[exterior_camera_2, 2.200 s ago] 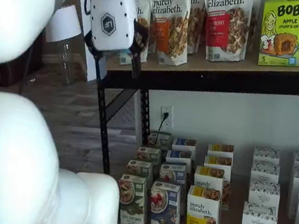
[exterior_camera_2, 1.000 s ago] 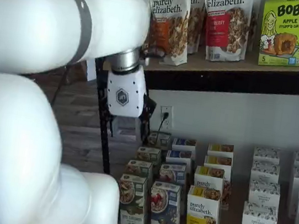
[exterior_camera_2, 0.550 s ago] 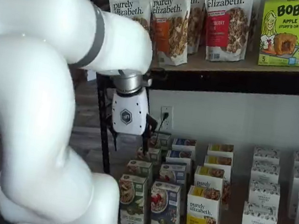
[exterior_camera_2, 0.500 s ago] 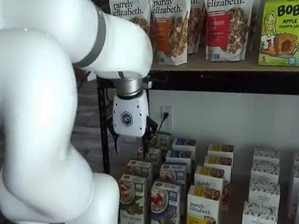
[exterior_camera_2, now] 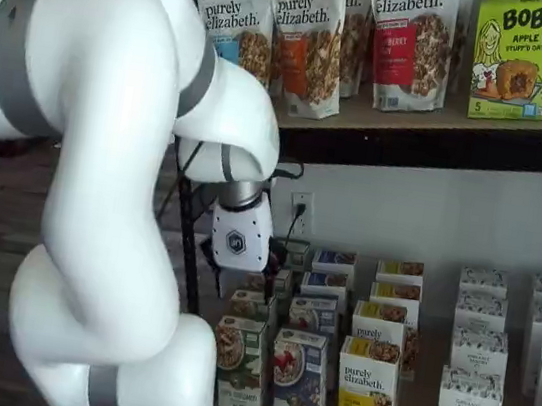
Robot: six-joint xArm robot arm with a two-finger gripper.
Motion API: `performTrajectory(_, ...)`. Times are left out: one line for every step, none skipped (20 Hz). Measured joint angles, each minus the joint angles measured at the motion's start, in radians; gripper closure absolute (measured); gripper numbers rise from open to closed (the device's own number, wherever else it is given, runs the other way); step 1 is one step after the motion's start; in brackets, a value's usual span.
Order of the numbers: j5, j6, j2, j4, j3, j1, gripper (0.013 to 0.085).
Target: Pick up the blue and white box that is on the bottom shelf, the second box from the left
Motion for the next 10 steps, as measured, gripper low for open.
performTrajectory(-0.028,0.003,0.029,-0.005,-0.003,0.000,0.0130)
performTrajectory(-0.058,0.004,0.062,-0.008,-0.008,0.000,0.0130)
performTrajectory(-0.086,0.007,0.095,-0.014,-0.013,-0.001,0.0130)
performTrajectory(-0.115,0.012,0.130,-0.022,-0.019,-0.003,0.0130)
performTrajectory(-0.140,0.016,0.163,-0.029,-0.025,-0.004,0.0130)
performTrajectory(-0.160,0.025,0.188,-0.041,-0.030,-0.005,0.0130)
performTrajectory(-0.185,0.031,0.217,-0.051,-0.035,-0.007,0.0130)
performTrajectory(-0.216,0.034,0.252,-0.057,-0.042,-0.009,0.0130)
performTrajectory(-0.238,0.029,0.275,-0.054,-0.046,-0.011,0.0130)
performTrajectory(-0.266,0.025,0.306,-0.050,-0.053,-0.012,0.0130)
